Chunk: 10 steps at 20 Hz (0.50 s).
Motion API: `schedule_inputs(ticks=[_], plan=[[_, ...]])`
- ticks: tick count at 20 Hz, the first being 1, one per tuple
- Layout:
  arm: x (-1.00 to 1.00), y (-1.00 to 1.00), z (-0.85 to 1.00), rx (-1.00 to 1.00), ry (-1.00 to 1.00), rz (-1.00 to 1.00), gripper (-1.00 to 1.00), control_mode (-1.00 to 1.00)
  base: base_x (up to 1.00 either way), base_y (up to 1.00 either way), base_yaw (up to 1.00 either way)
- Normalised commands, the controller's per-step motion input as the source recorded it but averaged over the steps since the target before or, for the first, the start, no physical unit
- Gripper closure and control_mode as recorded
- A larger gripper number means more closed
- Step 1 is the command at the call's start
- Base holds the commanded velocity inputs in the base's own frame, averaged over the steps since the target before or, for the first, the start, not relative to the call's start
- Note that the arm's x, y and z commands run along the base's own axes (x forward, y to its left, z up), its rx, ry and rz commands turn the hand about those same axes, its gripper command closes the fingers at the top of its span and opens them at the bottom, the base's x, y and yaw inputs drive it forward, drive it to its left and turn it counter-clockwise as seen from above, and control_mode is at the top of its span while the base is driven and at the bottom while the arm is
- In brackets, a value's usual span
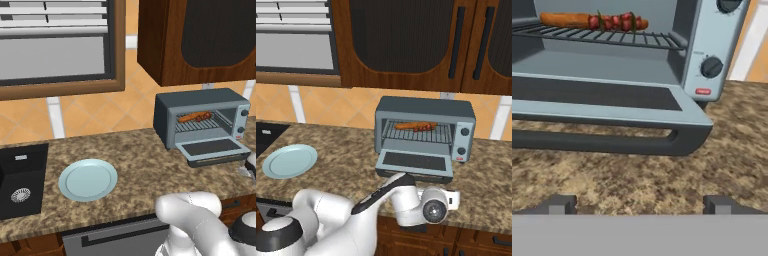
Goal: Pick up the kebab skewer and baguette bread, and place them inside the toaster oven. Close the toaster oven door and start by setting the timer.
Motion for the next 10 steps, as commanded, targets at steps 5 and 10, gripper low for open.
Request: schedule_inputs(ticks=[5,10], plan=[[-0.03,0.12,-0.12,0.00,0.06,0.00,-1.00,-1.00,0.00,0.00,0.00],[0.12,0.14,-0.08,0.00,0.00,0.00,-1.00,-1.00,0.00,0.00,0.00]])
